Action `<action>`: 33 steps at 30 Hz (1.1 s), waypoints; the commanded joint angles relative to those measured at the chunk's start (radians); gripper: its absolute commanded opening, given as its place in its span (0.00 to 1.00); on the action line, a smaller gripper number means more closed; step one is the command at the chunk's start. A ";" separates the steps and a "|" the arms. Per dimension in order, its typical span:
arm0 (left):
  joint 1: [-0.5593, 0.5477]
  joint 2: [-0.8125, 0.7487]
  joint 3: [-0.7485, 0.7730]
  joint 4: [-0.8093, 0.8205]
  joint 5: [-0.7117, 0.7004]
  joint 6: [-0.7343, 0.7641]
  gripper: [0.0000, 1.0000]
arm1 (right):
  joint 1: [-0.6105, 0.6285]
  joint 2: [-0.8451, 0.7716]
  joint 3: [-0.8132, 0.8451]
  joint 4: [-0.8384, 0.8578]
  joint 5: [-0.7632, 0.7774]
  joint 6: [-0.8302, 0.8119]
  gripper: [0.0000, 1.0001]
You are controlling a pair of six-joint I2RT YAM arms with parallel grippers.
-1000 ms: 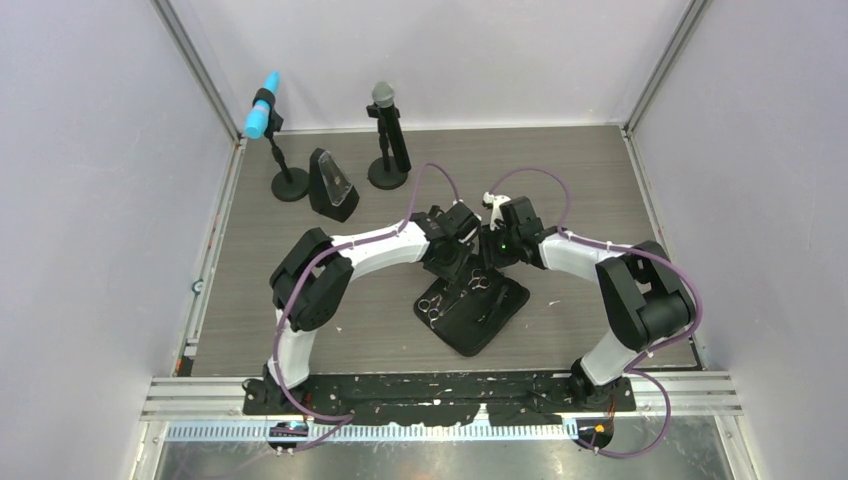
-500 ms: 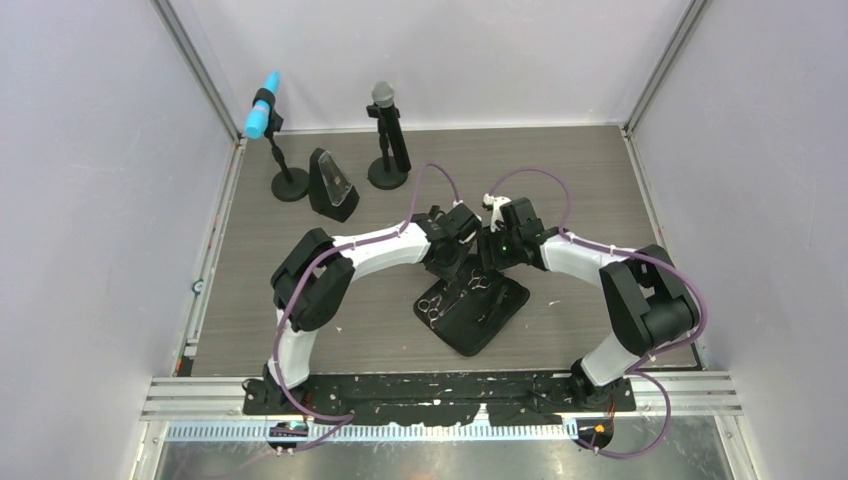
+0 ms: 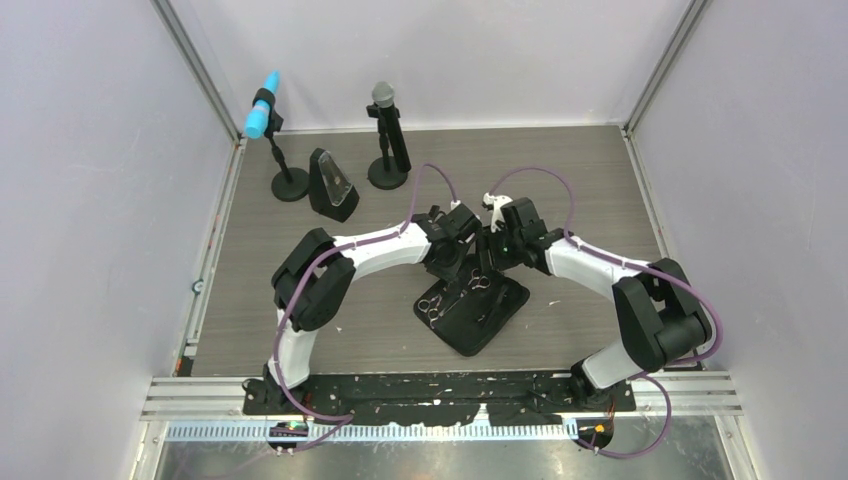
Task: Sort the hair-cutting tools
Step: Adjust the haircut tool in the hairdressing tool bag.
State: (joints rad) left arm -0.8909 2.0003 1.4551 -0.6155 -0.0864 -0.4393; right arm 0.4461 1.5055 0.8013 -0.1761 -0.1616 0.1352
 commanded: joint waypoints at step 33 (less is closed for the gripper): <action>0.020 0.029 -0.021 -0.006 0.011 -0.079 0.24 | 0.206 0.006 0.081 -0.284 0.158 0.062 0.74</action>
State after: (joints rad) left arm -0.8745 2.0079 1.4517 -0.6262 -0.0563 -0.5301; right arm 0.5800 1.5635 0.8661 -0.3901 0.0742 0.2470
